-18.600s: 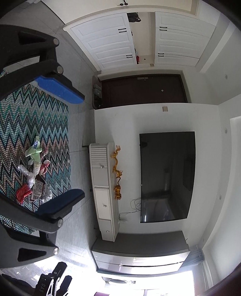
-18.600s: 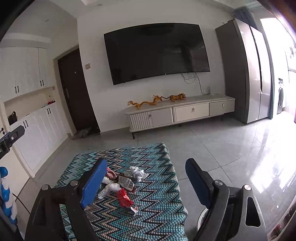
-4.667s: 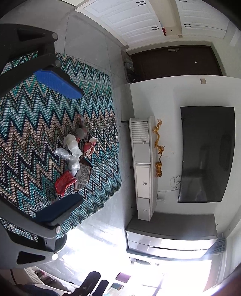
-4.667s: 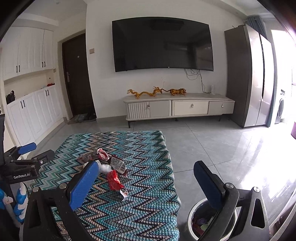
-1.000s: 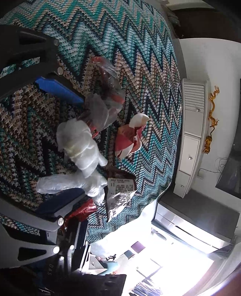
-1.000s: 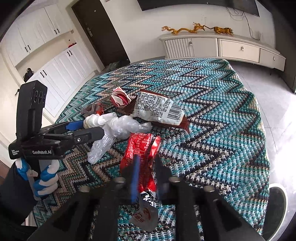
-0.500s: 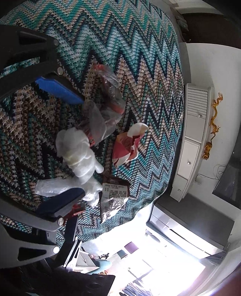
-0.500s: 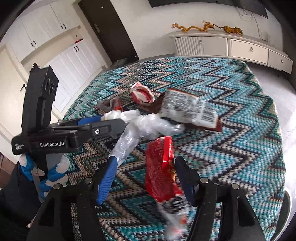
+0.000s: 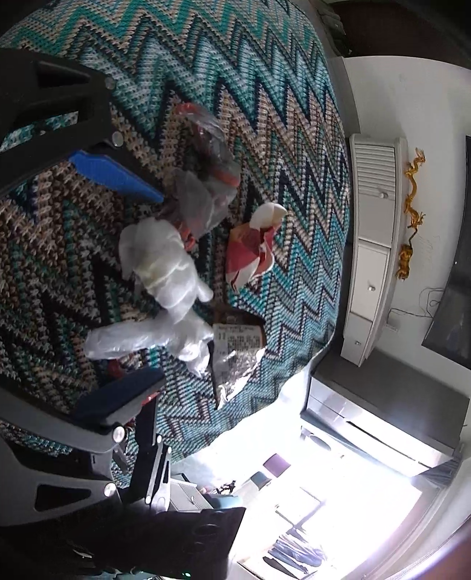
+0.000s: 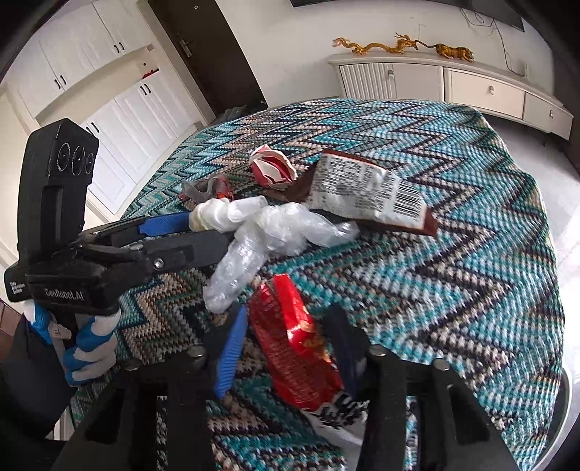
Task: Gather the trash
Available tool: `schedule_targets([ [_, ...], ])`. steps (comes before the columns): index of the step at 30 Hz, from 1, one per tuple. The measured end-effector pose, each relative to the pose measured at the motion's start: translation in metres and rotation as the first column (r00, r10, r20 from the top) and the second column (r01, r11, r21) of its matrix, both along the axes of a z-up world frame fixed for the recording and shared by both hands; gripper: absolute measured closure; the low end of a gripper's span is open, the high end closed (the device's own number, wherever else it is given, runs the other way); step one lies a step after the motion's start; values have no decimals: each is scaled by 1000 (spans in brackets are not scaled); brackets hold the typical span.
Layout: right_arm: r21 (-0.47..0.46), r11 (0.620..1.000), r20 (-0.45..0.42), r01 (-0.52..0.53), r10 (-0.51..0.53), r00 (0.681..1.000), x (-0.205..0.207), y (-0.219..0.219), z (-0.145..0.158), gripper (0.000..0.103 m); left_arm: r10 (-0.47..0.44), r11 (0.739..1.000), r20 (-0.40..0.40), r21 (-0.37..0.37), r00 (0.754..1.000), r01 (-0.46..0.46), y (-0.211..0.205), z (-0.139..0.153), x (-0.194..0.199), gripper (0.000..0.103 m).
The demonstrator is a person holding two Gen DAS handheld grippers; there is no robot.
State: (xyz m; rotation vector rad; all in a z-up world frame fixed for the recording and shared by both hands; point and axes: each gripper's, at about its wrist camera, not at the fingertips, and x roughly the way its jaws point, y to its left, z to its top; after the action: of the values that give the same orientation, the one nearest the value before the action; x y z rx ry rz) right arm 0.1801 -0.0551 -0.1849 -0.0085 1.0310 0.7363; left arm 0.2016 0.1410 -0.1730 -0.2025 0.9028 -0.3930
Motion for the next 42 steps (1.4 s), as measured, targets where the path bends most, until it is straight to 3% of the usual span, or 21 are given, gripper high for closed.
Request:
schedule_targets([
  [6, 10, 1000, -7, 19, -19, 1000, -1, -13, -2, 81, -2, 1000, 14, 1, 1000, 2, -1, 4, 4, 12],
  [10, 21, 999, -13, 29, -29, 999, -1, -19, -3, 85, 28, 999, -5, 32, 1000, -28, -1, -2, 9, 12],
  [17, 15, 999, 6, 38, -38, 999, -9, -27, 0, 86, 91, 990, 27, 109, 995, -93, -5, 3, 3, 11],
  [26, 49, 996, 58, 73, -76, 995, -23, -43, 18, 87, 154, 953, 134, 240, 979, -183, -21, 30, -23, 10],
  [42, 144, 977, 133, 157, -176, 975, -61, -99, 68, 87, 158, 955, 155, 226, 975, -191, -49, 58, -60, 10],
])
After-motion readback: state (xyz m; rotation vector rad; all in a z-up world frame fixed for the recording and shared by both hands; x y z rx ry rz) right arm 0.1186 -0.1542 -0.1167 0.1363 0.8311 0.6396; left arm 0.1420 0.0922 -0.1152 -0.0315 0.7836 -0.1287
